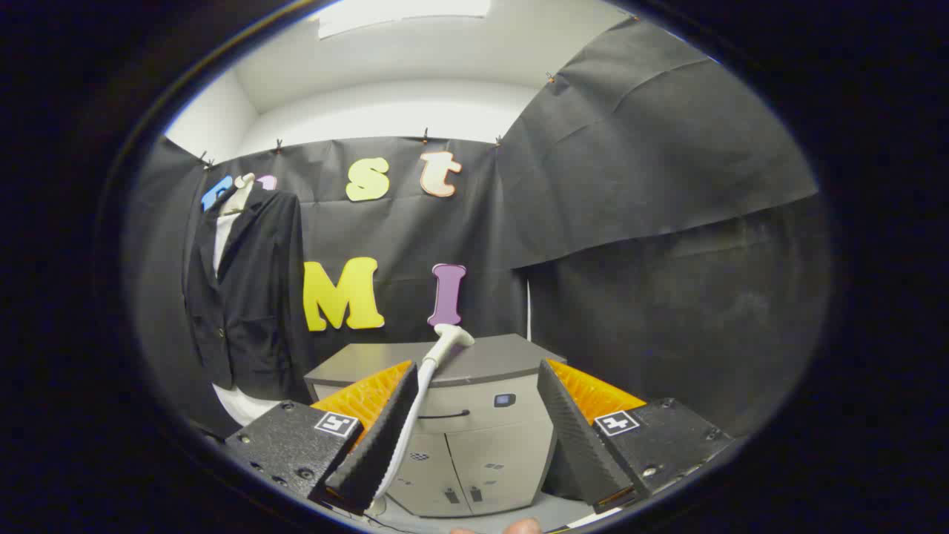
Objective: Iron the clothes twice with a garment steamer, once on the left side and once on the right side.
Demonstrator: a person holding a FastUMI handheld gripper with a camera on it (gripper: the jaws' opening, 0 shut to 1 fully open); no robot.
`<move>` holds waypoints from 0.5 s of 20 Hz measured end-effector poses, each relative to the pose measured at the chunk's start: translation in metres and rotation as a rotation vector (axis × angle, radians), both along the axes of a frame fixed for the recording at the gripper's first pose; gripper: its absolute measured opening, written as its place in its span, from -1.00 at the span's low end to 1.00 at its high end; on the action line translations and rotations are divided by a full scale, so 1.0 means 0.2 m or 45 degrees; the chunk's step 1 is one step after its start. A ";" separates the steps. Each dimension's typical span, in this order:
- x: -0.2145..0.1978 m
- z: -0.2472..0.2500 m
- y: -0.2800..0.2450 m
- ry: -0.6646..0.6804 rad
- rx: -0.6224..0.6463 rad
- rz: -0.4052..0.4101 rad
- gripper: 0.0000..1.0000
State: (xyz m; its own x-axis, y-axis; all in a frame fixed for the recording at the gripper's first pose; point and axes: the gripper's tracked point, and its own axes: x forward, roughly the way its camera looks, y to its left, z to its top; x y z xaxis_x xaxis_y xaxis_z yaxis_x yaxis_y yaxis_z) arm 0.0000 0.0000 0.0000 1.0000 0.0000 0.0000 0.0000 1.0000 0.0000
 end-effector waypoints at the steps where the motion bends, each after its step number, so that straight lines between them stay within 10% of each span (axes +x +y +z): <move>1: 0.00 0.00 -0.02 0.011 -0.002 -0.005 1.00; 10: 0.03 -0.05 -0.08 0.067 0.039 -0.020 1.00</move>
